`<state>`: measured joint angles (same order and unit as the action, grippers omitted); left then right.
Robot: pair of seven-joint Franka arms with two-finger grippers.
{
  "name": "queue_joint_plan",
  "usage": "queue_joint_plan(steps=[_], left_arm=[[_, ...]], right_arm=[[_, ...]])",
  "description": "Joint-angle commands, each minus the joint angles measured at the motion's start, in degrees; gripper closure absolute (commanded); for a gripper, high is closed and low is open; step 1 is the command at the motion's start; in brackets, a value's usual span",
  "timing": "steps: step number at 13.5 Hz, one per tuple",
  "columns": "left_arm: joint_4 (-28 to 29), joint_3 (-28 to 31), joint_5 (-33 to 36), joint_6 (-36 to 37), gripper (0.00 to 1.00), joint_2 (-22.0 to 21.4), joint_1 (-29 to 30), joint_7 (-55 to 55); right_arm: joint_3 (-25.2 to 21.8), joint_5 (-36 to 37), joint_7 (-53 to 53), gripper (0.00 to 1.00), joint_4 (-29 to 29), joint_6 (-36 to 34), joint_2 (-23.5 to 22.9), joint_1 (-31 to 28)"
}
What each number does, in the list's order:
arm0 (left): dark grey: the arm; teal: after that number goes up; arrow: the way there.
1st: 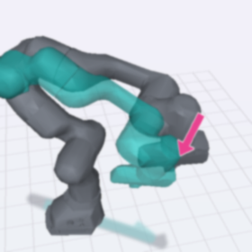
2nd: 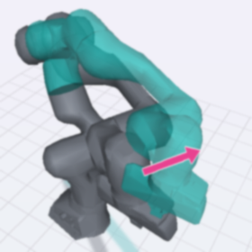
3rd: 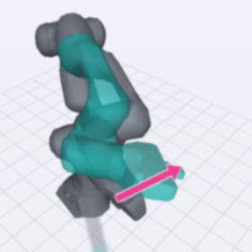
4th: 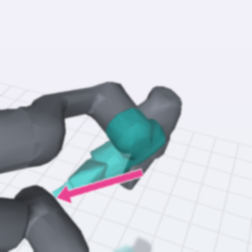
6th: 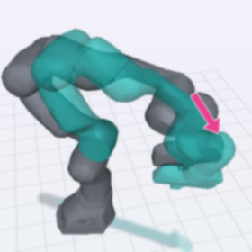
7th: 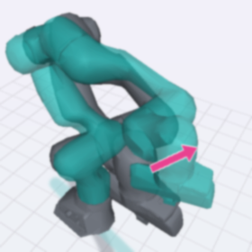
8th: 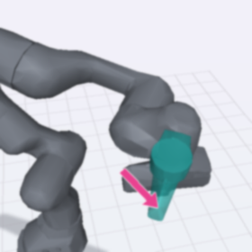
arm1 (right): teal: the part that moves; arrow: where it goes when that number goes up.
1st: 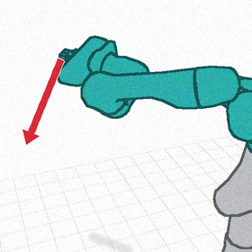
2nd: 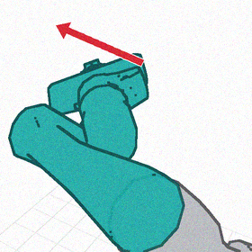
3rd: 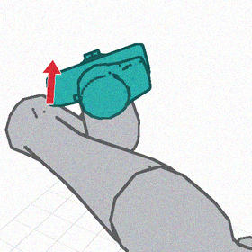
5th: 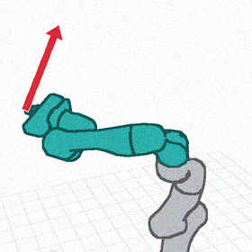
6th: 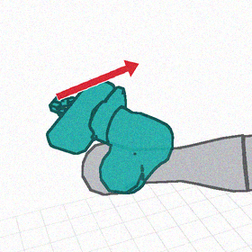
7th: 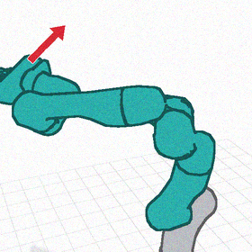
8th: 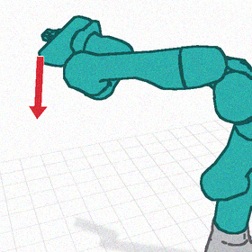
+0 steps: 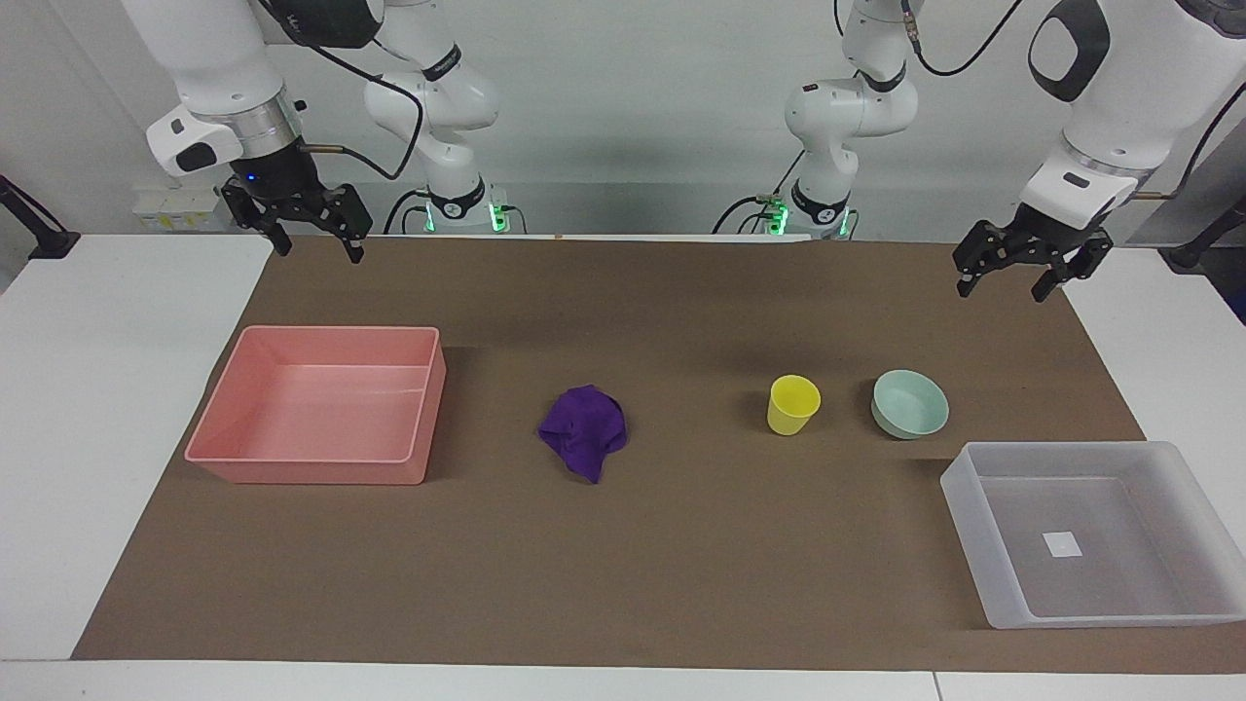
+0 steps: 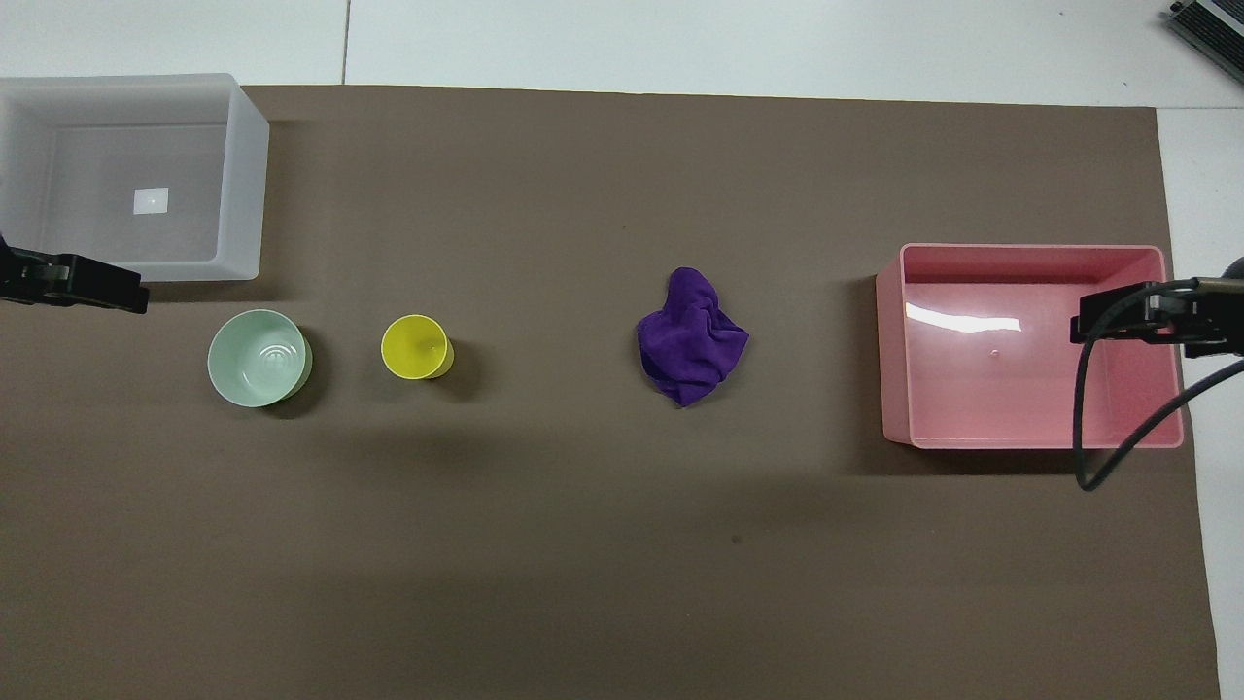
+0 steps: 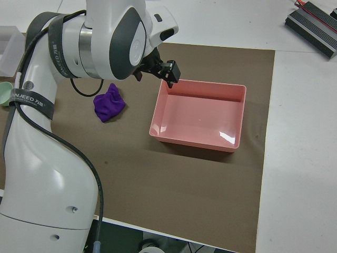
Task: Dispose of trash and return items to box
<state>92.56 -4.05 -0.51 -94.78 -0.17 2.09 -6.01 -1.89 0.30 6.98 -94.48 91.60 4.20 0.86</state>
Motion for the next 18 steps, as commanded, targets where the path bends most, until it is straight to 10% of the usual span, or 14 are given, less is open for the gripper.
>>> queue_joint_plan(steps=[1, 9, 18], left_arm=[[1.7, 0.0, -0.5, 0.8, 0.0, -1.7, 0.3, -0.1], [4.3, 0.0, -0.5, -5.6, 0.0, -1.7, 0.8, 0.0], [23.7, 0.0, -0.6, -28.3, 0.0, -1.2, 2.3, -0.1]], right_arm=[[0.5, -0.6, -2.1, 0.0, -1.7, 0.7, 1.4, -0.8], [1.0, -0.6, 2.9, 0.0, -3.7, 11.8, -2.8, 5.9], [1.0, 0.7, 12.6, 0.0, -2.9, 30.2, -19.3, 19.3]])
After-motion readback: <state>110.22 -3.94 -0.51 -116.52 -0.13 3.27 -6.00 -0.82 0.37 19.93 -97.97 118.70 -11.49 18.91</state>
